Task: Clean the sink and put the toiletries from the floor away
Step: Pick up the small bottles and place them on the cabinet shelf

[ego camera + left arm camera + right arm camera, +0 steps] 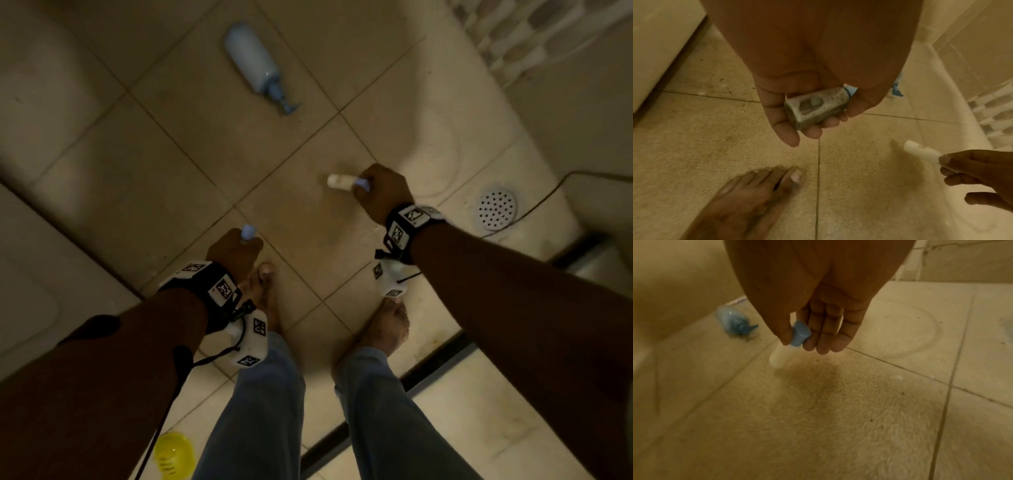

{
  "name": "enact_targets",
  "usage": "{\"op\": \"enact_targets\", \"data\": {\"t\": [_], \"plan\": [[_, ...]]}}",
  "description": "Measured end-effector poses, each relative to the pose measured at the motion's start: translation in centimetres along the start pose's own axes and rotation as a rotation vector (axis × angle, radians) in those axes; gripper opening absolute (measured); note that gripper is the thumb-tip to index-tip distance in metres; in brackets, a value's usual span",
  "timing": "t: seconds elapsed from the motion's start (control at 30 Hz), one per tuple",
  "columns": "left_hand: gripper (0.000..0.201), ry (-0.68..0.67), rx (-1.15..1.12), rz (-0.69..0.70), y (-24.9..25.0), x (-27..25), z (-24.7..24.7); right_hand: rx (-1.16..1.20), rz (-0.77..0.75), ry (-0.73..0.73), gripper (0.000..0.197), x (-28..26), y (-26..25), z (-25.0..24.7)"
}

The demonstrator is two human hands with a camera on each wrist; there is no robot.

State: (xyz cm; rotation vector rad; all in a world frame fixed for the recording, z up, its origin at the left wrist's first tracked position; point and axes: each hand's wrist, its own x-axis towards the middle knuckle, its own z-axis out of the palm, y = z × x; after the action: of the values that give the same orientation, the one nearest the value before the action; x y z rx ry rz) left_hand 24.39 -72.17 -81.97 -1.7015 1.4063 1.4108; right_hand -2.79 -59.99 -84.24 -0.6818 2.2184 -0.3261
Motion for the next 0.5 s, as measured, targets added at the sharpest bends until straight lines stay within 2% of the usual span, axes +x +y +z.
{"op": "enact_targets", "data": {"t": [0.07,0.17,0.3,0.37,0.5], "plan": [[0.051,0.007,-0.034,0.017,1.1,-1.1,-0.2,0.127,0.025,0.039,0.028,-2.7,-1.9,-1.9],[0.034,0.044,-0.106,0.081,5.6,-6.3,-1.5,0.437,0.065,0.075,0.022,-6.5,-4.9,-6.1],[0.016,0.071,-0.226,0.240,12.6,-13.7,-4.2,0.756,-0.039,0.091,0.022,-12.3,-10.4,-14.3],[0.021,0.009,-0.340,0.285,16.5,-18.3,-6.2,0.929,-0.067,0.088,0.022,-15.4,-13.4,-18.8],[0.050,-0.164,-0.596,0.306,23.4,-28.9,-10.4,1.332,-0.026,-0.012,0.027,-20.8,-18.5,-26.9]]}}
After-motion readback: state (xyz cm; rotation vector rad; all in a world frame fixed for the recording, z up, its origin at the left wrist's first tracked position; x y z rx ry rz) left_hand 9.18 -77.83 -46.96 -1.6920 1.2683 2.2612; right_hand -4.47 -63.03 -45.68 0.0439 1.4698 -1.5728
